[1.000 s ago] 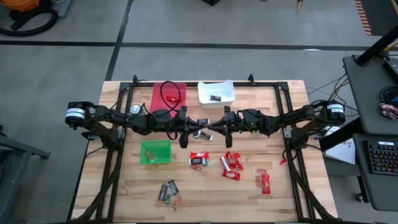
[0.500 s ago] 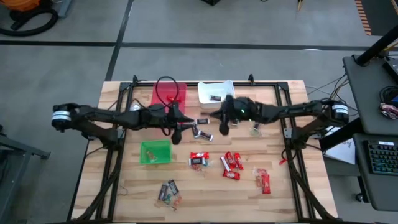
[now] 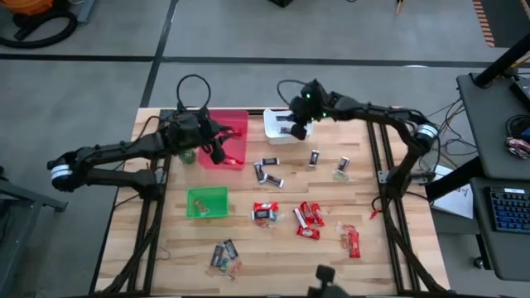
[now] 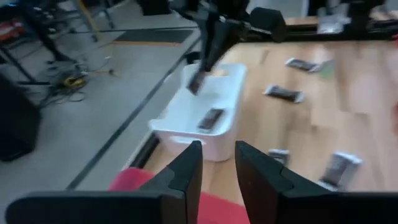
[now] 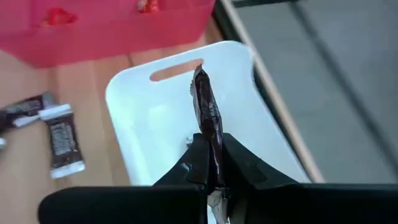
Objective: Organize candy in baskets
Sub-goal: Put the brown chocolate into the white bin
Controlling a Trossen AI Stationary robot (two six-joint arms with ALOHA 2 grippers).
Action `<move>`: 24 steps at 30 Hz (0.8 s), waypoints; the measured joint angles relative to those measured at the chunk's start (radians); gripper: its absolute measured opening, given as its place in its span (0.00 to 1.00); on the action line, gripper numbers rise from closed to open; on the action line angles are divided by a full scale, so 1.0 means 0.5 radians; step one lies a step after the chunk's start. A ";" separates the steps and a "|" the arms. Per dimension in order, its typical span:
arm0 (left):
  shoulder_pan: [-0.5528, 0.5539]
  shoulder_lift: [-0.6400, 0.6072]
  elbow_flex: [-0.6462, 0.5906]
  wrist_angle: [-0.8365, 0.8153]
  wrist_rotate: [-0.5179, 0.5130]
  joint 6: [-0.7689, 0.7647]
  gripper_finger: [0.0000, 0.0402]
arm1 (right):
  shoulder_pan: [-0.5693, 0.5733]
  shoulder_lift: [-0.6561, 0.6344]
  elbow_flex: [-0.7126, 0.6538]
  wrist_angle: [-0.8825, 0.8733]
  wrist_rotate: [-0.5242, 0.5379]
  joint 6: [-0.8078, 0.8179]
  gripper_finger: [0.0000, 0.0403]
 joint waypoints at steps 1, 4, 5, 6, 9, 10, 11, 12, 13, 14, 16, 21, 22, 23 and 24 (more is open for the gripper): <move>0.025 -0.003 0.000 -0.034 0.001 0.011 0.19 | -0.037 0.048 0.027 0.003 -0.082 0.003 0.03; 0.061 0.003 -0.003 -0.063 0.002 0.002 0.19 | -0.116 0.185 0.114 -0.080 -0.159 0.015 0.03; 0.063 0.003 -0.007 -0.066 0.002 -0.032 0.19 | -0.134 0.222 0.148 -0.139 -0.154 0.024 0.03; 0.063 0.004 -0.009 -0.068 0.003 -0.096 0.19 | -0.152 0.251 0.183 -0.191 -0.153 0.066 0.03; 0.062 0.012 -0.009 -0.067 0.008 -0.445 0.19 | -0.190 0.312 0.290 -0.324 -0.147 0.234 0.03; 0.063 0.012 -0.009 -0.068 0.006 -0.589 0.19 | -0.197 0.324 0.317 -0.382 -0.143 0.292 0.03; 0.063 0.012 -0.010 -0.075 0.006 -0.743 0.19 | -0.202 0.336 0.345 -0.437 -0.139 0.350 0.03; 0.063 0.012 -0.011 -0.083 0.006 -0.907 0.19 | -0.205 0.340 0.369 -0.486 -0.137 0.402 0.03; 0.061 0.012 -0.013 -0.098 0.007 -1.072 0.19 | -0.208 0.341 0.390 -0.534 -0.137 0.439 0.03; 0.056 0.012 -0.015 -0.111 0.015 -1.234 0.19 | -0.210 0.341 0.416 -0.580 -0.139 0.461 0.03; 0.050 0.012 -0.016 -0.118 0.093 -1.469 0.19 | -0.217 0.336 0.475 -0.641 -0.138 0.514 0.03; 0.032 0.014 -0.021 -0.128 0.166 -1.716 0.19 | -0.239 0.333 0.568 -0.755 -0.148 0.689 0.03; 0.033 0.014 -0.021 -0.133 0.164 -1.735 0.19 | -0.239 0.333 0.576 -0.764 -0.151 0.734 0.03; 0.033 0.014 -0.021 -0.138 0.157 -1.747 0.19 | -0.238 0.332 0.579 -0.767 -0.160 0.789 0.03; 0.033 0.014 -0.021 -0.138 0.150 -1.759 0.19 | -0.236 0.333 0.580 -0.768 -0.186 0.839 0.03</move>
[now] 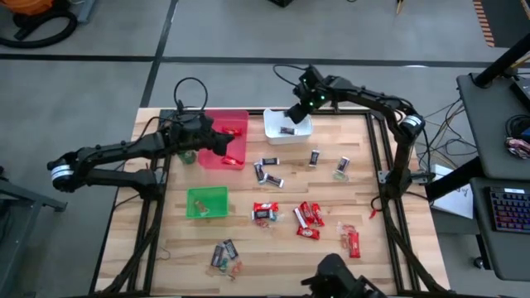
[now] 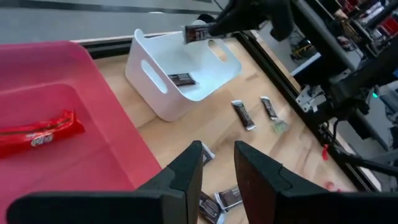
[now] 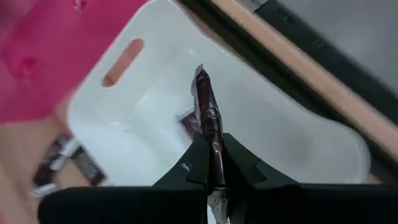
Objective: Organize candy in baskets
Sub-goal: Put the brown chocolate into the white bin
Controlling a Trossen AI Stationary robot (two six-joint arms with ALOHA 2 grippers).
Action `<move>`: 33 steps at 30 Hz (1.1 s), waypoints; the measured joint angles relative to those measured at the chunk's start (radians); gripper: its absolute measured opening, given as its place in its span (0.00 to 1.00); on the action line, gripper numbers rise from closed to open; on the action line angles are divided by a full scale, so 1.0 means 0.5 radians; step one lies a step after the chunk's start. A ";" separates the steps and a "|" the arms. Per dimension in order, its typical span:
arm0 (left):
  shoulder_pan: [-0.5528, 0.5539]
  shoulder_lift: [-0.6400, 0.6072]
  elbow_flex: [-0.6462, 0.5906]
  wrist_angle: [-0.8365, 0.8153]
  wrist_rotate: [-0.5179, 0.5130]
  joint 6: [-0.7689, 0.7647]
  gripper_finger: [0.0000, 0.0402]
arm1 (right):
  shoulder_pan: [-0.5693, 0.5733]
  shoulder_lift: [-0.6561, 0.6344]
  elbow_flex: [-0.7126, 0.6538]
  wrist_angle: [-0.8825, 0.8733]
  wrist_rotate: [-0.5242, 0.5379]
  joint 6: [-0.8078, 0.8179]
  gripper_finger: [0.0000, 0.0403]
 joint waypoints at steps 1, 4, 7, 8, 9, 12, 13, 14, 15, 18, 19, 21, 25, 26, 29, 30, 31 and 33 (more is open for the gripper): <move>0.004 0.001 0.001 0.001 -0.005 -0.007 0.19 | 0.000 0.002 0.000 -0.001 -0.035 0.041 0.03; 0.008 0.001 0.002 0.001 -0.030 -0.009 0.19 | 0.002 0.028 0.000 0.019 -0.070 0.121 0.03; 0.009 0.001 0.002 0.000 -0.055 -0.024 0.19 | 0.005 0.095 -0.003 0.079 -0.058 0.116 0.04; 0.009 0.002 0.002 0.000 -0.057 -0.025 0.19 | 0.005 0.123 -0.004 0.100 -0.055 0.117 0.04; 0.009 0.002 0.002 -0.001 -0.057 -0.024 0.19 | 0.005 0.145 -0.005 0.122 -0.056 0.121 0.06; 0.009 0.002 0.002 -0.025 -0.057 -0.025 0.19 | 0.005 0.184 -0.005 0.187 -0.057 0.132 0.12; 0.009 0.002 0.002 -0.030 -0.057 -0.025 0.19 | 0.005 0.192 -0.005 0.191 -0.056 0.129 0.15; 0.009 0.002 0.002 -0.031 -0.057 -0.024 0.19 | 0.005 0.198 -0.001 0.196 -0.052 0.125 0.18; 0.010 0.002 0.002 -0.030 -0.057 -0.020 0.19 | 0.005 0.203 -0.001 0.210 -0.044 0.124 0.21; 0.010 0.002 0.002 -0.030 -0.057 0.019 0.19 | 0.005 0.210 -0.001 0.218 -0.009 0.116 0.31; 0.010 0.002 0.002 -0.029 -0.057 0.033 0.19 | 0.002 0.207 -0.001 0.217 -0.004 0.108 0.33; 0.010 0.002 0.005 -0.031 -0.055 0.042 0.19 | 0.000 0.184 -0.001 0.216 -0.004 0.109 0.38; 0.010 0.003 0.045 -0.027 0.038 0.100 0.19 | 0.000 0.061 -0.001 0.221 -0.063 0.098 0.45; 0.010 0.003 0.056 -0.027 0.079 0.127 0.19 | 0.001 0.024 -0.001 0.221 -0.127 0.081 0.46; 0.008 0.003 0.084 -0.025 0.206 0.188 0.19 | 0.027 -0.078 -0.001 0.210 -0.369 0.076 0.46; 0.008 0.002 0.086 -0.025 0.245 0.209 0.19 | 0.047 -0.113 -0.002 0.198 -0.441 0.073 0.45; 0.006 0.002 0.087 -0.029 0.277 0.235 0.19 | 0.073 -0.150 -0.006 0.190 -0.495 0.063 0.45; -0.007 0.002 0.087 -0.030 0.312 0.298 0.19 | 0.139 -0.219 -0.015 0.131 -0.533 0.011 0.43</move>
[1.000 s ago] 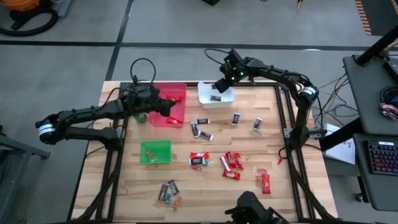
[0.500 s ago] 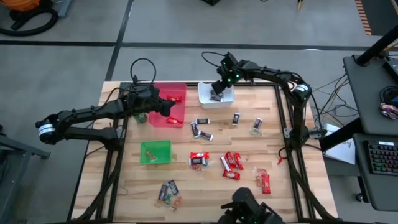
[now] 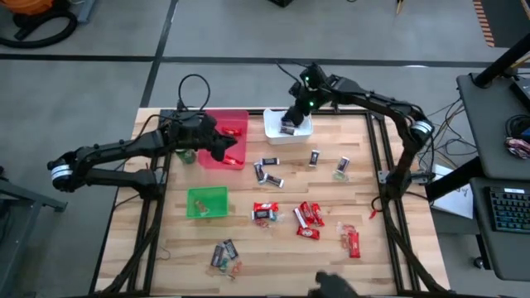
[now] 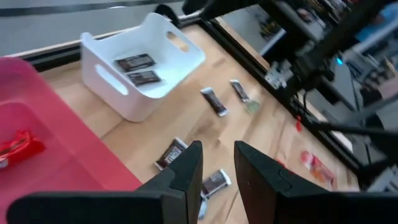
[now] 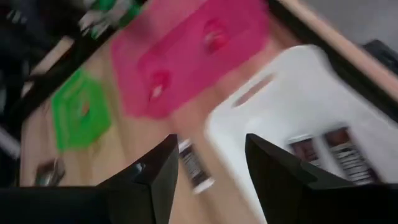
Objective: Organize candy in baskets
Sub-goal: Put the brown chocolate into the white bin
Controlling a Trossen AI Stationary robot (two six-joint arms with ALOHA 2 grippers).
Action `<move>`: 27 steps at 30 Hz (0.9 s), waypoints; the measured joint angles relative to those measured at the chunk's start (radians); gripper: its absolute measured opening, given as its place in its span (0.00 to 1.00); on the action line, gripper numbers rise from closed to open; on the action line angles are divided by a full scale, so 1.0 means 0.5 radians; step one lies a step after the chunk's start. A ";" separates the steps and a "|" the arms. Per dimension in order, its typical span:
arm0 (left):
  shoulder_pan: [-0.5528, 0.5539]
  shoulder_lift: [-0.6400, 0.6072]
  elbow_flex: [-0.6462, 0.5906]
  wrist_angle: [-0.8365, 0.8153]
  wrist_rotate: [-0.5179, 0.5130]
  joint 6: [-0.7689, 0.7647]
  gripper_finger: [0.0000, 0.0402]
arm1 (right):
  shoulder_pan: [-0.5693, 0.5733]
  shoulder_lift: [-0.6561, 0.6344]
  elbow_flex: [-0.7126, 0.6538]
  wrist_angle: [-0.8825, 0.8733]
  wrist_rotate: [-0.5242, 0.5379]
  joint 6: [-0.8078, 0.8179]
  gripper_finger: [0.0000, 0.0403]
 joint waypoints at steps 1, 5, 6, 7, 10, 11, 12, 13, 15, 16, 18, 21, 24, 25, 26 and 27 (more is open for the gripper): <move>-0.013 0.000 -0.001 0.000 0.008 0.040 0.19 | 0.042 -0.033 -0.011 -0.042 0.000 -0.035 0.43; -0.106 0.000 -0.004 0.001 0.013 0.161 0.19 | 0.274 -0.167 -0.117 -0.197 0.006 -0.206 0.40; -0.147 0.000 -0.004 0.002 0.012 0.195 0.19 | 0.352 -0.212 -0.159 -0.232 0.005 -0.259 0.39; -0.196 0.000 -0.005 0.001 0.012 0.228 0.19 | 0.433 -0.257 -0.217 -0.247 0.005 -0.299 0.39; -0.405 0.012 -0.018 -0.001 -0.030 0.378 0.19 | 0.682 -0.391 -0.416 -0.227 0.114 -0.365 0.37; -0.484 0.021 -0.018 0.001 -0.070 0.436 0.19 | 0.760 -0.425 -0.474 -0.214 0.188 -0.360 0.36; -0.559 0.036 -0.019 0.017 -0.116 0.472 0.19 | 0.830 -0.462 -0.529 -0.184 0.272 -0.310 0.36; -0.630 0.054 -0.019 0.050 -0.151 0.489 0.19 | 0.896 -0.502 -0.579 -0.150 0.347 -0.250 0.35; -0.751 0.097 -0.005 0.107 -0.167 0.497 0.19 | 1.011 -0.584 -0.660 -0.104 0.426 -0.110 0.35; -0.803 0.121 0.000 0.151 -0.173 0.496 0.19 | 1.063 -0.625 -0.702 -0.068 0.440 -0.044 0.35; -0.911 0.181 0.011 0.260 -0.183 0.492 0.19 | 1.164 -0.694 -0.797 0.033 0.484 0.079 0.34; -1.051 0.297 0.010 0.337 -0.259 0.559 0.19 | 1.312 -0.794 -0.959 0.193 0.646 0.154 0.35; -1.153 0.428 0.009 0.383 -0.430 0.582 0.19 | 1.418 -0.879 -1.094 0.337 0.857 0.196 0.36; -1.176 0.475 0.010 0.418 -0.478 0.569 0.19 | 1.439 -0.894 -1.133 0.367 0.907 0.214 0.36; -1.196 0.521 0.017 0.426 -0.513 0.543 0.19 | 1.459 -0.902 -1.170 0.390 0.944 0.237 0.35; -1.212 0.571 0.028 0.422 -0.524 0.508 0.19 | 1.473 -0.905 -1.199 0.418 0.955 0.271 0.35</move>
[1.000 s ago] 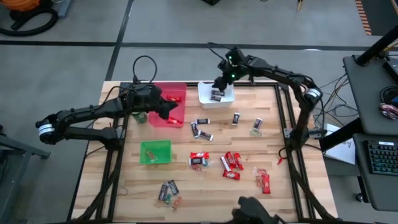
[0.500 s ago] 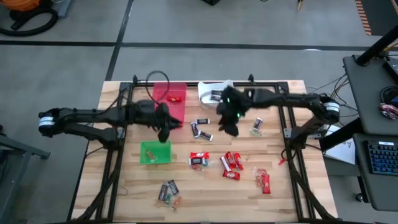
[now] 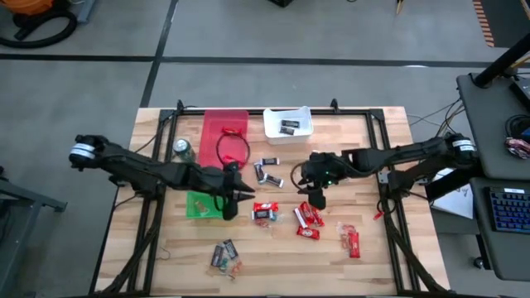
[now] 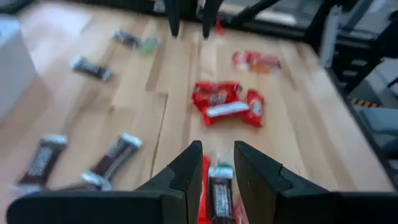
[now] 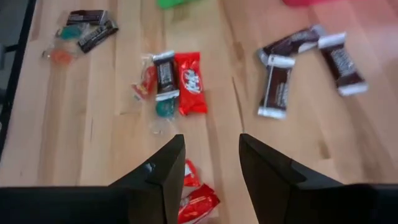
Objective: Organize candy in baskets
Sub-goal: Put the brown chocolate into the white bin
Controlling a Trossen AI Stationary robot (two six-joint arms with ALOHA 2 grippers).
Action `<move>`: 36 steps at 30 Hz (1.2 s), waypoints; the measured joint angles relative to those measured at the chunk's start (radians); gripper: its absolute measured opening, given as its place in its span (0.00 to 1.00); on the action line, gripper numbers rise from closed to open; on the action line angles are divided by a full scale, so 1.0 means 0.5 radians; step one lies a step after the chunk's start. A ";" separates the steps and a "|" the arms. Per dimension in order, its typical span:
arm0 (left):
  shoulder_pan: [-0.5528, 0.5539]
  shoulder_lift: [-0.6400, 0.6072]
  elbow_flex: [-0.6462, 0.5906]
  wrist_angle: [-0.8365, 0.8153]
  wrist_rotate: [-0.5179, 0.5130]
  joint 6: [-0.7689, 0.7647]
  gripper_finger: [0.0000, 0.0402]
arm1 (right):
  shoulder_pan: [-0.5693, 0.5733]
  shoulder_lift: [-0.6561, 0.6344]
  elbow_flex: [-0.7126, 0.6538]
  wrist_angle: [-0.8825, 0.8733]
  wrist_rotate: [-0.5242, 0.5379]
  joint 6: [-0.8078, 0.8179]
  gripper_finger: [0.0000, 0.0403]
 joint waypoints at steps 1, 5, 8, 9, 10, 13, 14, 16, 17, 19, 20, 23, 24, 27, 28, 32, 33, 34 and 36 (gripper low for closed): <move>-0.013 0.052 0.019 -0.001 0.000 -0.027 0.19 | 0.012 -0.003 -0.024 0.026 0.000 0.025 0.35; -0.073 0.221 0.109 -0.001 0.000 -0.045 0.19 | 0.051 -0.004 -0.102 0.082 -0.001 0.082 0.35; -0.110 0.313 0.211 -0.138 0.030 -0.055 0.20 | 0.061 -0.002 -0.153 0.121 -0.001 0.105 0.35; -0.122 0.341 0.259 -0.214 0.063 -0.086 0.21 | 0.062 -0.002 -0.162 0.133 -0.001 0.110 0.36; -0.137 0.369 0.314 -0.301 0.090 -0.118 0.21 | 0.062 -0.003 -0.169 0.135 -0.001 0.111 0.36; -0.215 0.446 0.476 -0.657 0.117 -0.166 0.23 | 0.065 -0.003 -0.175 0.135 -0.001 0.108 0.36; -0.246 0.476 0.532 -0.759 0.120 -0.166 0.24 | 0.065 -0.003 -0.175 0.138 -0.001 0.102 0.36; -0.301 0.533 0.632 -0.961 0.121 -0.160 0.25 | 0.065 -0.003 -0.175 0.152 -0.001 0.083 0.36; -0.324 0.566 0.675 -1.014 0.120 -0.147 0.25 | 0.065 -0.003 -0.175 0.160 -0.001 0.070 0.36; -0.358 0.625 0.734 -1.043 0.074 -0.128 0.26 | 0.065 -0.003 -0.175 0.170 -0.001 0.054 0.36; -0.367 0.662 0.761 -1.045 0.018 -0.123 0.27 | 0.065 -0.003 -0.175 0.181 -0.001 0.049 0.36; -0.374 0.772 0.831 -1.021 -0.138 -0.093 0.28 | 0.065 -0.003 -0.175 0.184 -0.002 0.037 0.36; -0.373 0.810 0.848 -1.032 -0.168 -0.074 0.29 | 0.065 -0.003 -0.177 0.186 -0.002 0.034 0.36; -0.368 0.910 0.889 -1.025 -0.231 -0.027 0.33 | 0.065 -0.003 -0.185 0.185 -0.004 0.020 0.36; -0.365 0.935 0.896 -1.016 -0.253 -0.012 0.34 | 0.065 -0.003 -0.188 0.186 -0.004 0.013 0.36; -0.350 0.987 0.896 -0.926 -0.265 0.049 0.41 | 0.065 -0.003 -0.204 0.185 -0.004 0.011 0.36; -0.346 0.990 0.894 -0.920 -0.265 0.059 0.42 | 0.065 -0.003 -0.207 0.186 -0.005 0.011 0.36; -0.341 0.990 0.893 -0.910 -0.266 0.066 0.43 | 0.065 -0.003 -0.210 0.191 -0.004 0.011 0.36; -0.325 0.990 0.889 -0.903 -0.266 0.077 0.44 | 0.065 -0.003 -0.218 0.201 -0.004 0.010 0.36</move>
